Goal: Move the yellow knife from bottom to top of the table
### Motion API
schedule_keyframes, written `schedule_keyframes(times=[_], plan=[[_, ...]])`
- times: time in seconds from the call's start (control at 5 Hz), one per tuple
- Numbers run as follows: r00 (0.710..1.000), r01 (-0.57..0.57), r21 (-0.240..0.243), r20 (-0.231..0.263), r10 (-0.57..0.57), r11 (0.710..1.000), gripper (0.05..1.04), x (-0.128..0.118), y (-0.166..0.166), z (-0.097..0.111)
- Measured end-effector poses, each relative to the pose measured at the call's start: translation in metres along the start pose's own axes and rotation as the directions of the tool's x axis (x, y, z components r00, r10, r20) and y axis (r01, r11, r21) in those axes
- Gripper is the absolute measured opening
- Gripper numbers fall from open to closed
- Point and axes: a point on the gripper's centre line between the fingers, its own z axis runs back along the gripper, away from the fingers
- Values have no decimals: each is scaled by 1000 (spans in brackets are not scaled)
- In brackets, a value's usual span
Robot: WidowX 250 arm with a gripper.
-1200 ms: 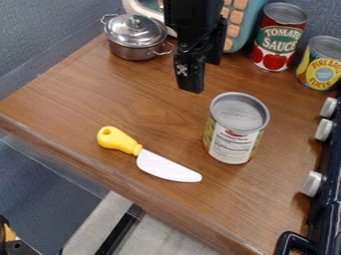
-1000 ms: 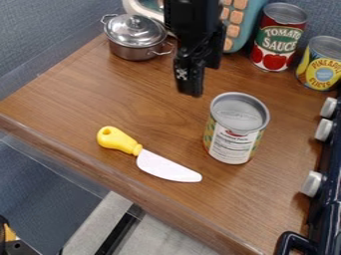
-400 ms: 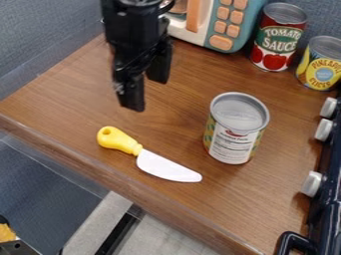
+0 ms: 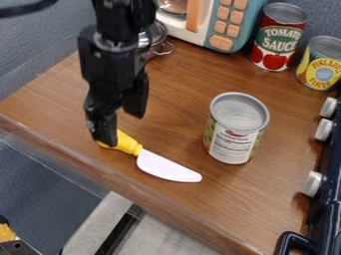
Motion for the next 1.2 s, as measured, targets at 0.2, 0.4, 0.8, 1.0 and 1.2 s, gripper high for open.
schedule_keyframes(times=[0.2,0.4,0.8,1.0,1.2], plan=[[1000,-10,16,21,9,1000,1001,6,0,-13],[999,-3,21,35,2,1000,957,6,-3,-25],[999,19,-7,42,-19,1000,491,3,-9,-30],[998,47,14,38,-47,999,491,3,-3,-28],[998,66,-41,23,-65,997,490,15,-1,2]])
